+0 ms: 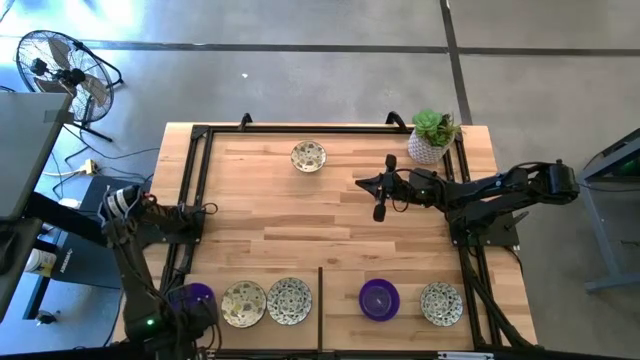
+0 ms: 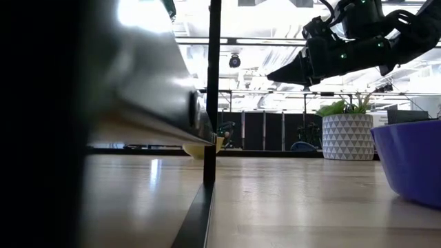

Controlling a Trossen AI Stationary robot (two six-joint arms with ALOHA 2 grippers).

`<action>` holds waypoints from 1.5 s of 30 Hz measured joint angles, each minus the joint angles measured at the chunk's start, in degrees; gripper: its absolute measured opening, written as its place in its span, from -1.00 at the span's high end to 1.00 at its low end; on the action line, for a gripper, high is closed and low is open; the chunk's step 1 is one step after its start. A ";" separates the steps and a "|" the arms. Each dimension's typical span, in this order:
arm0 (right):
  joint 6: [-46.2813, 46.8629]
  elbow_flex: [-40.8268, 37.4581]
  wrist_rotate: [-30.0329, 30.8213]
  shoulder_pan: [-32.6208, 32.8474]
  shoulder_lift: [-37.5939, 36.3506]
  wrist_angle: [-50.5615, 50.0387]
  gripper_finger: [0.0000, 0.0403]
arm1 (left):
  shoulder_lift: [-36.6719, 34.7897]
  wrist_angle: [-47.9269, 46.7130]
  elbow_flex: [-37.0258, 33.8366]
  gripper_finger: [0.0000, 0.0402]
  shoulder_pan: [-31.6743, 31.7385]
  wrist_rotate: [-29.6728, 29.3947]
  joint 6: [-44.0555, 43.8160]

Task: Pick & Place Mini bowls
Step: Stack the top violet bowl on top of the other violet bowl on the shelf

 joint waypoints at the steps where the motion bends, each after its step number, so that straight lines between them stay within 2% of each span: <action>1: 0.00 0.00 0.00 0.00 0.00 0.00 1.00 | 0.00 -0.01 0.00 1.00 -0.19 -0.33 -0.23; 8: 0.00 0.00 0.00 0.00 0.00 0.02 1.00 | 2.90 0.51 -0.02 1.00 -0.46 1.20 1.63; 17: 0.03 0.00 0.00 0.00 0.00 0.04 0.99 | 3.76 2.05 -0.04 0.97 -0.49 -0.40 1.06; 29: 0.04 0.00 -0.02 0.00 0.00 0.09 0.99 | 4.09 0.62 -0.07 0.52 -0.45 -2.76 0.01; 33: 0.00 0.00 -0.02 0.00 0.00 0.09 1.00 | 4.09 0.85 -0.05 0.46 -0.45 -2.73 -0.25; 37: -0.02 0.01 -0.02 0.01 0.00 0.09 0.99 | 4.09 0.84 -0.07 0.53 -0.45 -2.94 -0.25; 42: -0.09 0.00 -0.02 0.00 0.00 0.09 1.00 | 4.09 1.12 -0.07 0.90 -0.43 -0.55 1.28; 45: -0.09 0.01 -0.02 0.01 0.00 0.09 0.99 | 4.09 1.46 -0.07 0.95 -0.43 -0.24 1.81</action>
